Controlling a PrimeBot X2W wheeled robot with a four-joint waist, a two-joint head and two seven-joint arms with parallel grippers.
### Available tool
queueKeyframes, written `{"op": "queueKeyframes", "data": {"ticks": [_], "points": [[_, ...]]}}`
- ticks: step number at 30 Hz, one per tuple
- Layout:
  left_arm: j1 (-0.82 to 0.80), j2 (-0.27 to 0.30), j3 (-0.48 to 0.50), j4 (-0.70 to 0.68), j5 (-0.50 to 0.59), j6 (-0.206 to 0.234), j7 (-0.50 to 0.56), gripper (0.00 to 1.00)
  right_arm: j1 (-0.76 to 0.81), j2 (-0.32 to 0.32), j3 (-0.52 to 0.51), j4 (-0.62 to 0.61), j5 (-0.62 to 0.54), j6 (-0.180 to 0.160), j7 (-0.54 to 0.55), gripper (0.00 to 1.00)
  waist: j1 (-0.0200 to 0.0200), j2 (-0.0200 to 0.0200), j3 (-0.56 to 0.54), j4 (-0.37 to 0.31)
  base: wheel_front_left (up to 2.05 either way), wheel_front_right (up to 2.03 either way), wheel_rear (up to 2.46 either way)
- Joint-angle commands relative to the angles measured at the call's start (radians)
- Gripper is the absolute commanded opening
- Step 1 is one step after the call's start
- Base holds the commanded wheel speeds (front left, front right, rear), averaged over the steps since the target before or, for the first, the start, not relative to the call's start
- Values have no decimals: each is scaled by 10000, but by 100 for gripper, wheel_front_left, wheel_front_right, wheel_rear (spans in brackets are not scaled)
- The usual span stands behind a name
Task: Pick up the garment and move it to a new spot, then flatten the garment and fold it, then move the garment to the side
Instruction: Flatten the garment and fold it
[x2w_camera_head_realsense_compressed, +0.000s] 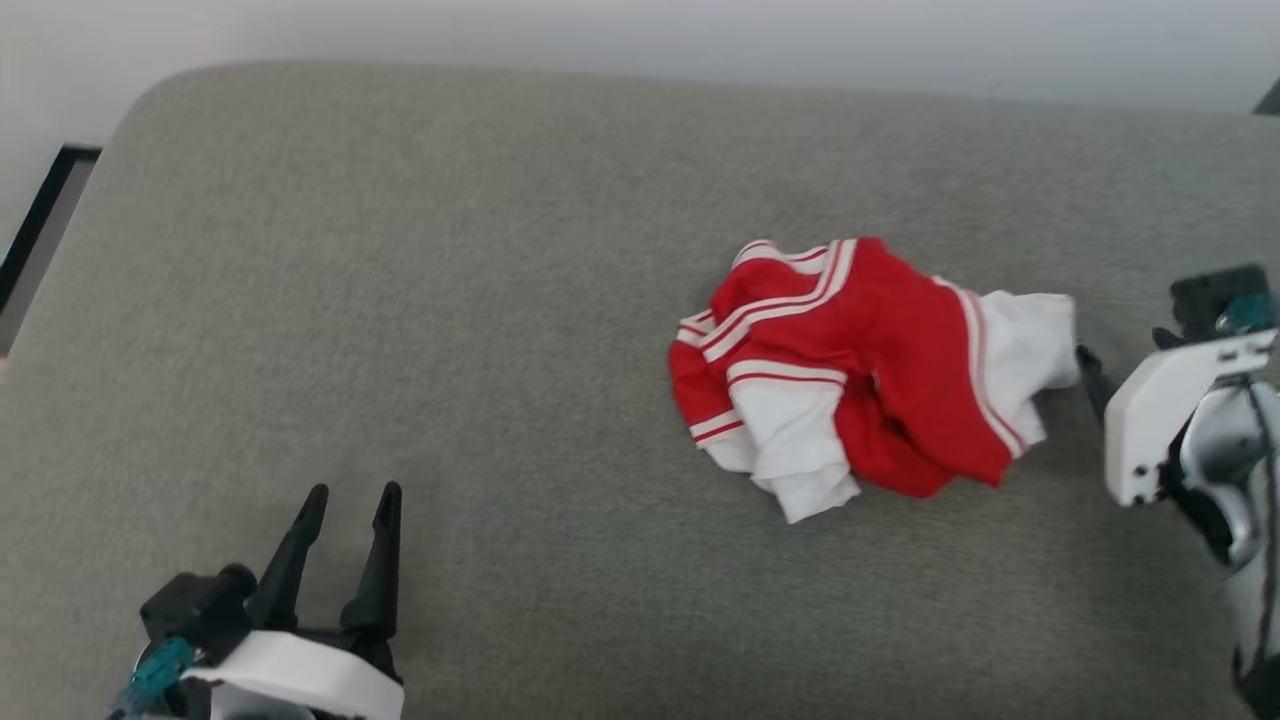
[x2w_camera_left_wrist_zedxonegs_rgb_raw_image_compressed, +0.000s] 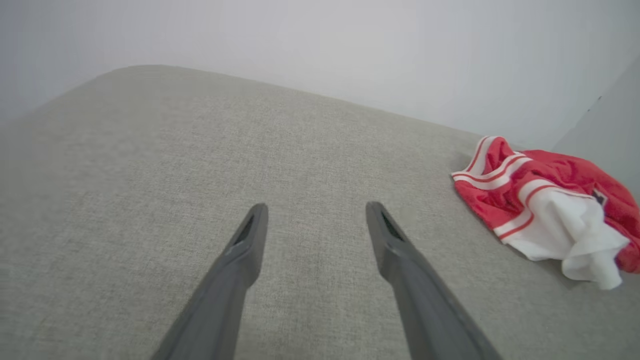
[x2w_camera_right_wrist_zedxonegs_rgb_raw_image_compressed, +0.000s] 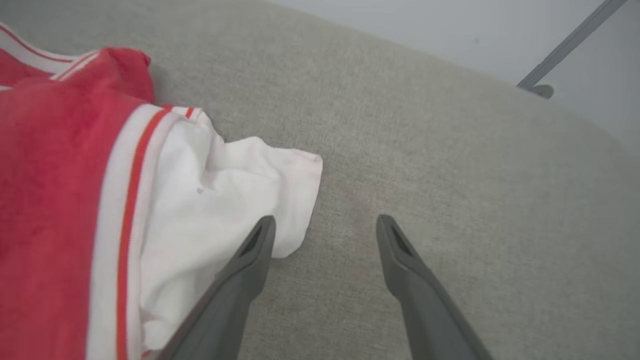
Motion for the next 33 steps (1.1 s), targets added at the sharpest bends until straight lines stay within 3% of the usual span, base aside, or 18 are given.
{"op": "queueKeyframes", "data": {"ticks": [1, 7, 12, 13, 14, 15, 16, 23, 29, 33], "points": [[-216, -4, -42, 16, -70, 25, -49, 100, -283, -107, 77, 144, 330, -3, 628, 100, 0, 0, 422, 389, 0, 0, 0], [-665, -33, -266, 77, -276, 25, -49, 100, -959, -612, 164, 552, 1361, -1, 2913, 100, 0, 0, 1035, 792, 0, 0, 0], [-941, -94, -329, 138, -427, 25, -49, 100, -1027, -511, 337, 659, 1579, 0, 3444, 100, 0, 0, 1375, 889, 0, 0, 0], [-986, -104, -336, 162, -447, 25, -49, 100, -1020, -443, 366, 649, 1658, 0, 3499, 57, 0, 0, 1424, 874, 0, 0, 0], [-1032, -116, -376, 186, -469, 25, -49, 100, -992, -414, 364, 653, 1684, 2, 3534, 32, 0, 0, 1453, 855, 0, 0, 0], [-1083, -124, -398, 208, -478, 25, -49, 100, -978, -437, 399, 651, 1701, 0, 3570, 11, 0, 0, 1473, 824, 0, 0, 0], [-1138, -119, -399, 216, -480, 25, -49, 100, -985, -477, 359, 630, 1706, -1, 3544, 0, 0, 0, 1490, 782, 0, 0, 0], [-1214, -40, -365, 237, -459, 25, -49, 100, -809, -892, -589, 299, 1557, -26, 3021, 0, 0, 0, 1380, 422, 0, 0, 0], [-1162, 56, -342, 166, -470, 25, -49, 100, -228, -1411, -2473, -260, 1148, -20, 2651, 0, 0, 0, 1322, 141, 0, 0, 0], [-1186, 119, -405, 158, -492, 25, -51, 100, 173, -1335, -3791, -584, 595, -6, 2455, 0, 0, 0, 1377, 36, 0, 0, 0]]}}
